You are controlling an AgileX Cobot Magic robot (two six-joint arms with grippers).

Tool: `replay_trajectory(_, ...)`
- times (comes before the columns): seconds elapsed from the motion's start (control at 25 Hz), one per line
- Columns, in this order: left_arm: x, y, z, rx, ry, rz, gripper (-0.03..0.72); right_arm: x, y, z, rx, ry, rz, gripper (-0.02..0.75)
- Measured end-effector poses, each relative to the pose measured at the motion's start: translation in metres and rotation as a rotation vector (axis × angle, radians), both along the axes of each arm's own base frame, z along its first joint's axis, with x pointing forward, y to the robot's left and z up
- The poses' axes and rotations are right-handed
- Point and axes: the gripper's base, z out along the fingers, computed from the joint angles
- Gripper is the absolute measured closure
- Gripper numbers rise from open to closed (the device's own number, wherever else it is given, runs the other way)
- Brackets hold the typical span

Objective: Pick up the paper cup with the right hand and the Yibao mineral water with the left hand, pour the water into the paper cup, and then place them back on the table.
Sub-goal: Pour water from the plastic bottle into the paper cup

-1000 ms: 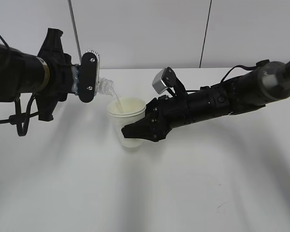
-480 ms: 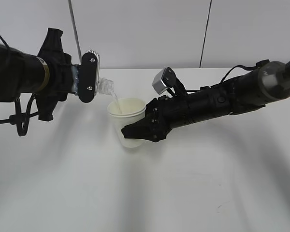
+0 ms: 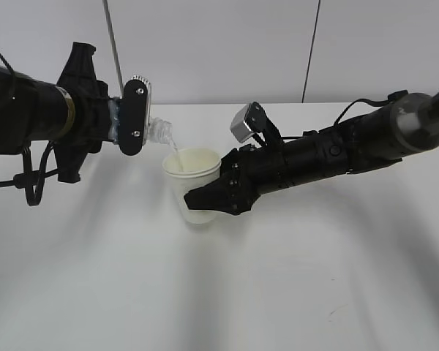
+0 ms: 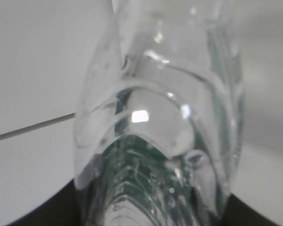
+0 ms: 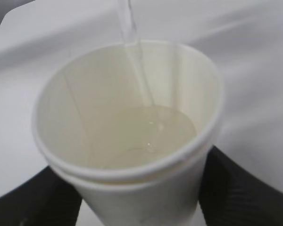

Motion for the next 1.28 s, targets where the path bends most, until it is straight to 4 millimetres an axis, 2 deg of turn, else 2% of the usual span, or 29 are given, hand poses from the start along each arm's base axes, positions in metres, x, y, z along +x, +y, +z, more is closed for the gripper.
replay_trajectory(0.4,-0.0001,-0.0003,0.0000,-0.023,0.001,0.013,0.374,0.0001,-0.0001,-0.0001,-0.001,0.000,-0.001,0.208)
replay_trajectory(0.8,-0.0045,-0.0094,-0.0003,-0.097,0.011,0.033,0.374,0.0002,-0.0002,-0.0003,-0.004,-0.001,-0.002,0.208)
replay_trajectory(1.28,-0.0054,-0.0089,-0.0017,-0.442,0.055,0.253,0.374,0.0012,-0.0001,0.0004,0.006,0.005,-0.017,0.208)
